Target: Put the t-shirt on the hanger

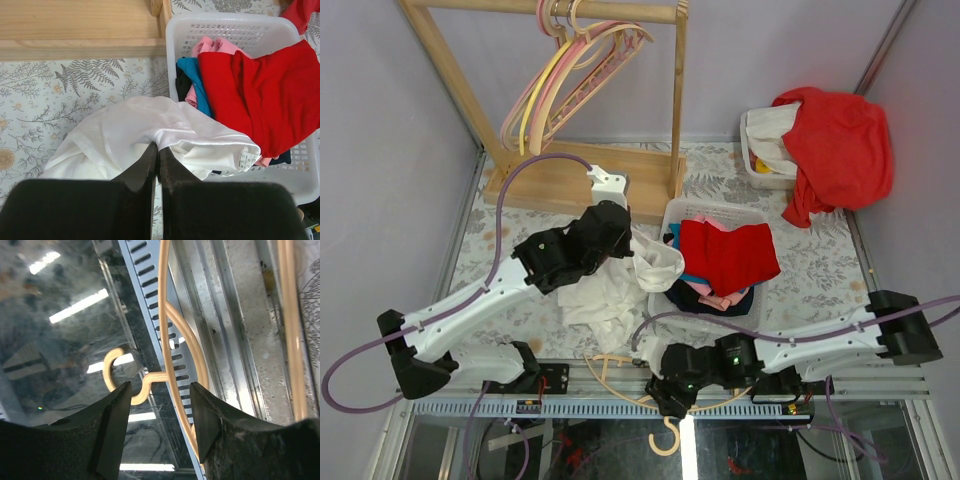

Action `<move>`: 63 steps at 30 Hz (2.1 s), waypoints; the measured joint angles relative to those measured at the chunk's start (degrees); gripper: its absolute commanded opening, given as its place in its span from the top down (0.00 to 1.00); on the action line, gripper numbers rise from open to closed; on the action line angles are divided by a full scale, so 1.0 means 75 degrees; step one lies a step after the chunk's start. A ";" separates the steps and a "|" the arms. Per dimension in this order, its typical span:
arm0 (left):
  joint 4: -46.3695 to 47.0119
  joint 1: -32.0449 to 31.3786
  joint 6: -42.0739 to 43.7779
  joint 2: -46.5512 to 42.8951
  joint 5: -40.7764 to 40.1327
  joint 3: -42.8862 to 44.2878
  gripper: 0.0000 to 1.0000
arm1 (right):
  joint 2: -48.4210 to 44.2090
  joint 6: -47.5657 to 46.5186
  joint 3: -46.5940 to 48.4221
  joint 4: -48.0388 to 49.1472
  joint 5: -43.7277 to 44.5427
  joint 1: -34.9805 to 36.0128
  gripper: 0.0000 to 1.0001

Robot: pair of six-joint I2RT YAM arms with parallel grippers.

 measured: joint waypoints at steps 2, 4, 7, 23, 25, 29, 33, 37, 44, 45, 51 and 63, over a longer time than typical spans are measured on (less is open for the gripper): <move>-0.0003 0.0006 0.0000 -0.0026 -0.0006 -0.0009 1.00 | 0.0472 0.0003 0.0020 0.0122 0.0157 0.0239 0.46; -0.0006 0.0012 0.0000 -0.0067 -0.0020 -0.0009 1.00 | 0.0962 0.0017 0.0093 0.0181 0.0271 0.0236 0.48; -0.0017 0.0023 -0.0003 -0.0146 -0.0026 -0.0009 1.00 | 0.1492 0.0067 0.0259 0.0192 0.0542 0.0242 0.50; -0.0184 0.0032 -0.0003 -0.0251 -0.0035 -0.0012 1.00 | 0.2419 0.0119 0.1105 0.0230 0.1507 0.0259 0.53; -0.0189 0.0032 -0.0003 -0.0251 -0.0032 -0.0012 1.00 | 0.2436 0.0102 0.1105 0.0227 0.1507 0.0262 0.53; -0.0207 0.0032 -0.0003 -0.0256 -0.0032 -0.0012 1.00 | 0.2728 0.0044 0.1300 0.0187 0.1498 0.0268 0.54; -0.0221 0.0032 -0.0006 -0.0303 -0.0029 -0.0012 1.00 | 0.2961 -0.0009 0.1524 0.0198 0.1536 0.0274 0.71; -0.0230 0.0032 -0.0009 -0.0373 -0.0029 -0.0012 1.00 | 0.2984 0.0017 0.1545 0.0175 0.1641 0.0277 0.71; -0.0239 0.0032 -0.0009 -0.0399 -0.0026 -0.0012 1.00 | 0.2946 -0.0017 0.1562 0.0134 0.1737 0.0294 0.67; -0.0239 0.0032 -0.0012 -0.0399 -0.0029 -0.0012 1.00 | 0.2908 -0.0029 0.1562 0.0105 0.1784 0.0294 0.67; -0.0280 0.0032 -0.0044 -0.0399 -0.0026 -0.0012 1.00 | 0.2416 -0.0131 0.1550 -0.0114 0.2197 0.0300 0.67; -0.0294 0.0035 -0.0055 -0.0399 -0.0023 -0.0012 1.00 | 0.2428 -0.0219 0.1358 0.0195 0.1661 0.0309 0.58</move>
